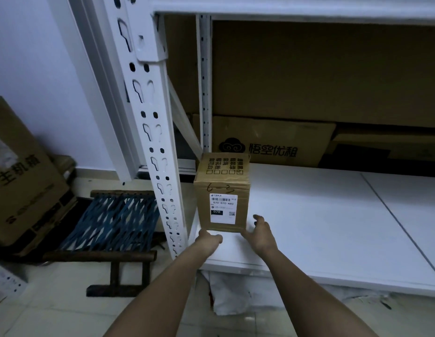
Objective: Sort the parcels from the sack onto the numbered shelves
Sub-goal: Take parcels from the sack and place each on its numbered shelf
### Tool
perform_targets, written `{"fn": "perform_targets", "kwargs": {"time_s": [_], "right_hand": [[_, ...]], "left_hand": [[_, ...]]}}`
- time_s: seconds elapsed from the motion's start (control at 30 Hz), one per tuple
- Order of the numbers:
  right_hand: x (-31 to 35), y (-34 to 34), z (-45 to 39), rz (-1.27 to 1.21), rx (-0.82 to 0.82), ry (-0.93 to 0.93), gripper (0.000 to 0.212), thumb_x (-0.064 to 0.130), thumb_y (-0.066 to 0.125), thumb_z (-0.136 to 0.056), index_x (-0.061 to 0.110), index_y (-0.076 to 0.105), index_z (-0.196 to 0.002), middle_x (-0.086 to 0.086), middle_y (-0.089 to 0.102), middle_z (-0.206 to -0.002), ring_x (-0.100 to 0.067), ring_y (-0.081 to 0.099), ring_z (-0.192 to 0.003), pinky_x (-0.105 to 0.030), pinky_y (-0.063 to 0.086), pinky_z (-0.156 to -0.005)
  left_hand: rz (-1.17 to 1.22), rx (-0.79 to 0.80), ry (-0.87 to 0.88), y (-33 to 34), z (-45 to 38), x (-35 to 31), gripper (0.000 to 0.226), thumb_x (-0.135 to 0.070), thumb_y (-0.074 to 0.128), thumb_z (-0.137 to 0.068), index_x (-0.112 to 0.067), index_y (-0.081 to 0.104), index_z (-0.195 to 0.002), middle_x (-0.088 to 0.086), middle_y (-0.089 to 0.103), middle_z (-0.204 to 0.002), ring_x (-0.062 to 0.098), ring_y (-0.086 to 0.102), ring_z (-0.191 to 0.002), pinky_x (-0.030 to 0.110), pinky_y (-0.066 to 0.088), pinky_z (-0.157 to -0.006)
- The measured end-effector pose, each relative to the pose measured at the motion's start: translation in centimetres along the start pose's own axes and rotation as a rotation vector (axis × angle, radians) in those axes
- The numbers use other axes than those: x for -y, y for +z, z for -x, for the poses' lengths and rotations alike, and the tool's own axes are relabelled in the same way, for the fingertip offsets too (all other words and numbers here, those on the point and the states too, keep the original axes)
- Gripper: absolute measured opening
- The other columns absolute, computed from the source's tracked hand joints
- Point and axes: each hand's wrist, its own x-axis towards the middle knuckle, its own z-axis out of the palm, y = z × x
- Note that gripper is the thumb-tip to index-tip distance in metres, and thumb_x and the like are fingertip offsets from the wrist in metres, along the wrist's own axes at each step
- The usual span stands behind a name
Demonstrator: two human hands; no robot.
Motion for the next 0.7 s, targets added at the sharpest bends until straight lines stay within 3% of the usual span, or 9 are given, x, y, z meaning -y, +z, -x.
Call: {"fn": "perform_targets", "kwargs": {"time_s": [0.07,0.1,0.17,0.3,0.4,0.5,0.63,0.7], "right_hand": [[0.6,-1.9,1.9,0.059,0.051,0.047,0.057,0.032,0.062,-0.092,0.011,0.041,-0.141,-0.012,0.050,-0.139,-0.027,0.051,-0.125,-0.036,0.043,-0.100],[0.8,-2.6,2.9,0.074,0.079,0.070,0.049,0.030,0.060,-0.092,0.012,0.047,-0.136,-0.011,0.055,-0.134,-0.026,0.055,-0.120,-0.034,0.043,-0.097],[1.9,-4.4,5.0,0.070,0.126,0.107,0.031,0.029,0.058,-0.092,0.015,0.058,-0.120,-0.009,0.065,-0.120,-0.026,0.061,-0.108,-0.033,0.047,-0.091],[6.7,-9.7,10.3,0.026,0.169,0.176,0.009,0.026,0.056,-0.091,0.017,0.059,-0.092,-0.007,0.070,-0.103,-0.025,0.067,-0.089,-0.035,0.052,-0.088],[11.6,-14.1,14.1,-0.032,0.206,0.217,0.010,0.021,0.054,-0.093,0.012,0.058,-0.091,-0.007,0.067,-0.093,-0.022,0.064,-0.076,-0.034,0.054,-0.079],[16.3,-18.5,18.1,-0.034,0.233,0.244,0.011,0.022,0.052,-0.094,0.012,0.057,-0.097,-0.006,0.066,-0.094,-0.018,0.062,-0.072,-0.021,0.043,-0.054],[21.9,-24.5,23.6,-0.019,0.228,0.266,0.014,0.024,0.051,-0.095,0.012,0.057,-0.100,-0.006,0.067,-0.094,-0.017,0.061,-0.069,-0.020,0.039,-0.053],[24.0,-27.0,26.3,-0.022,0.210,0.274,0.015,0.024,0.051,-0.095,0.011,0.057,-0.101,-0.007,0.067,-0.094,-0.017,0.061,-0.068,-0.021,0.039,-0.054]], "left_hand": [[-0.054,0.018,-0.020,-0.2,1.9,-1.4,0.009,-0.016,0.047,-0.095,-0.008,0.048,-0.099,0.005,0.050,-0.086,0.012,0.043,-0.066,0.026,0.040,-0.069],[-0.064,0.025,-0.026,-0.1,2.8,-1.7,0.015,-0.015,0.047,-0.095,-0.009,0.048,-0.081,0.002,0.046,-0.077,0.011,0.041,-0.061,0.025,0.040,-0.065],[-0.051,0.081,-0.059,-0.3,4.9,-2.8,0.025,-0.012,0.048,-0.095,-0.009,0.045,-0.070,0.005,0.048,-0.072,0.014,0.046,-0.060,0.025,0.040,-0.058],[-0.037,0.127,-0.078,-2.3,11.5,-7.4,0.017,-0.013,0.048,-0.095,0.003,0.055,-0.099,0.009,0.056,-0.077,0.015,0.055,-0.063,0.021,0.049,-0.055],[-0.084,0.127,-0.040,-4.4,17.3,-11.9,0.019,-0.018,0.046,-0.097,-0.005,0.054,-0.108,0.006,0.057,-0.083,0.011,0.054,-0.061,0.015,0.041,-0.042],[-0.076,0.147,-0.047,-6.3,23.2,-16.2,0.013,-0.017,0.044,-0.097,-0.007,0.051,-0.104,0.004,0.054,-0.081,0.011,0.051,-0.063,0.018,0.043,-0.050],[-0.177,0.161,-0.040,-9.1,30.5,-21.8,0.029,-0.020,0.041,-0.098,-0.003,0.049,-0.120,0.004,0.054,-0.081,0.011,0.050,-0.062,0.020,0.034,-0.047],[-0.212,0.178,-0.004,-10.1,34.0,-24.0,0.033,-0.023,0.041,-0.099,-0.002,0.047,-0.125,0.007,0.058,-0.092,0.014,0.053,-0.067,0.022,0.036,-0.050]]}}
